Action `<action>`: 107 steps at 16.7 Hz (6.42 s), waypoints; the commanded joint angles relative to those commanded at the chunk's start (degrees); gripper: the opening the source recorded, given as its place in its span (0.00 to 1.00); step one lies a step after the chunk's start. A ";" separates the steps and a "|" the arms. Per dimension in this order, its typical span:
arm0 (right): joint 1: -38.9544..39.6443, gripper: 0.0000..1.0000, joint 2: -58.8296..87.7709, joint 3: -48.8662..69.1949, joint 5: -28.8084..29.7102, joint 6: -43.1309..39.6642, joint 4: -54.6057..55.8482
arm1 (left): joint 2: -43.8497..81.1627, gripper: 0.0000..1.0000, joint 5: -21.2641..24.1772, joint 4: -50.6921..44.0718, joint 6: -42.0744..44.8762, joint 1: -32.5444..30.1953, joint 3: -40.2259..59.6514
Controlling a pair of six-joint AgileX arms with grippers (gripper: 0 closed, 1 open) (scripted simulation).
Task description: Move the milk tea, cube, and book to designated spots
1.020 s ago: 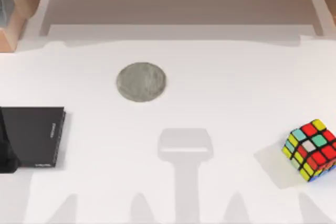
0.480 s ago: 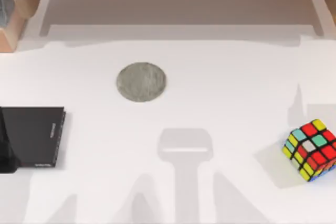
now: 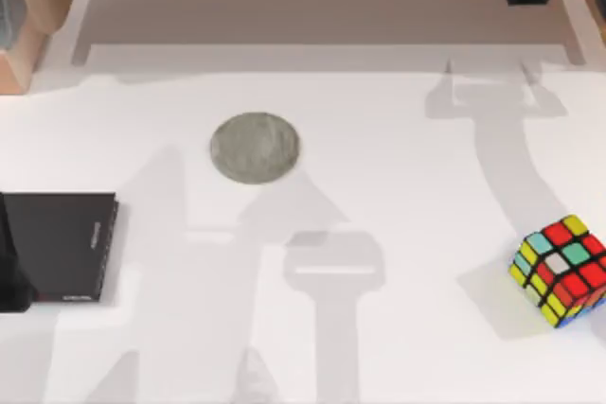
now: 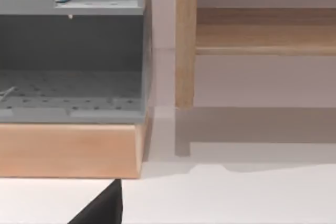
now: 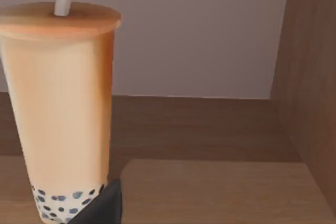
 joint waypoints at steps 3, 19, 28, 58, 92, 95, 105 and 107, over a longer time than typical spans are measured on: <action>3.61 1.00 13.47 8.66 3.85 0.10 5.08 | 0.00 1.00 0.00 0.00 0.00 0.00 0.00; 7.35 1.00 33.15 24.81 7.97 0.45 11.29 | 0.00 1.00 0.00 0.00 0.00 0.00 0.00; 3.44 1.00 44.55 42.60 4.21 0.29 5.11 | 0.00 1.00 0.00 0.00 0.00 0.00 0.00; 5.11 0.00 39.05 35.82 5.90 0.05 6.94 | 0.00 1.00 0.00 0.00 0.00 0.00 0.00; 31.14 0.00 56.46 38.36 31.93 2.65 18.30 | 0.00 1.00 0.00 0.00 0.00 0.00 0.00; 31.22 0.00 58.30 38.18 32.07 2.53 20.07 | 0.00 1.00 0.00 0.00 0.00 0.00 0.00; 31.32 0.23 59.88 38.11 32.15 2.52 22.01 | 0.00 1.00 0.00 0.00 0.00 0.00 0.00; 31.32 0.38 59.88 38.11 32.15 2.52 22.01 | 0.00 1.00 0.00 0.00 0.00 0.00 0.00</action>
